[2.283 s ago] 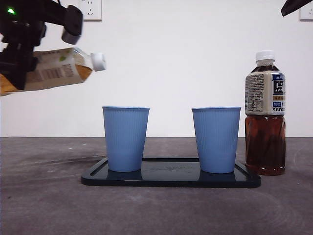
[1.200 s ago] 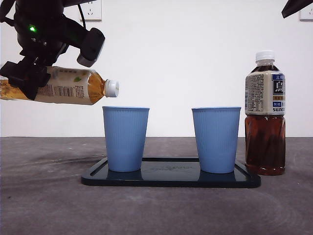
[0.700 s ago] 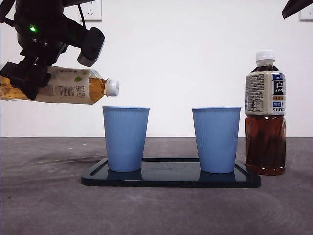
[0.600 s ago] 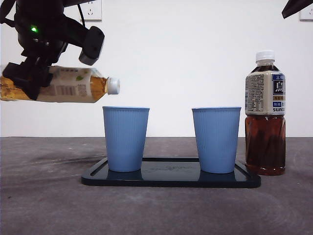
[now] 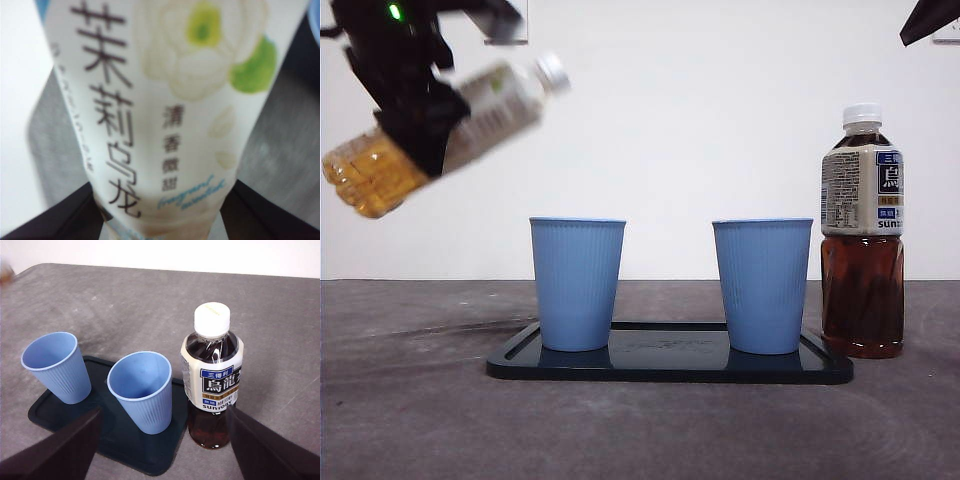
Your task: Pour the drink into the cup
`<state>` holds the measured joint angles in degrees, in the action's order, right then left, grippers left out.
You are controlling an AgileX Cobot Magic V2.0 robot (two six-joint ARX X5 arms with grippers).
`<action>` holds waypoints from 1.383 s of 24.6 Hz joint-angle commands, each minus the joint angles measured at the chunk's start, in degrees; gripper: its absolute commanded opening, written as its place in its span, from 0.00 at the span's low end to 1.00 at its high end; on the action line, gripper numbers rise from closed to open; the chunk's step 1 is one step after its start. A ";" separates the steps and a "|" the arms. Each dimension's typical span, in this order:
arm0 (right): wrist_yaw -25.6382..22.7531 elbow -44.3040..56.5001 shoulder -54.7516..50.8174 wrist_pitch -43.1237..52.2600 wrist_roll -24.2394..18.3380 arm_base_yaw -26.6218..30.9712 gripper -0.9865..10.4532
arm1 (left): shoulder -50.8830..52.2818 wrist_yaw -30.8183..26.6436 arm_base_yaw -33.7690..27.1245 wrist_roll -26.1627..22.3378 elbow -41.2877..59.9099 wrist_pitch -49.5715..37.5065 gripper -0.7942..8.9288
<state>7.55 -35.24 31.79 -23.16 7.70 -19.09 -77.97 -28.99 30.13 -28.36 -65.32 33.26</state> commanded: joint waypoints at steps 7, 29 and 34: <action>-0.11 -0.48 0.22 0.39 -0.72 -0.28 0.43 | 6.75 18.67 -6.32 24.92 -1.20 -7.58 0.36; -0.28 -0.48 0.22 0.46 -0.66 -0.28 0.43 | 7.78 20.92 -7.91 35.95 31.32 -55.10 0.33; -0.28 -0.48 0.22 0.46 -0.68 -0.28 0.43 | 2.54 20.92 -8.17 35.52 33.00 -58.71 0.33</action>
<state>7.38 -35.24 31.79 -23.16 7.49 -19.09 -74.48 -8.03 21.82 7.01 -31.57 -22.20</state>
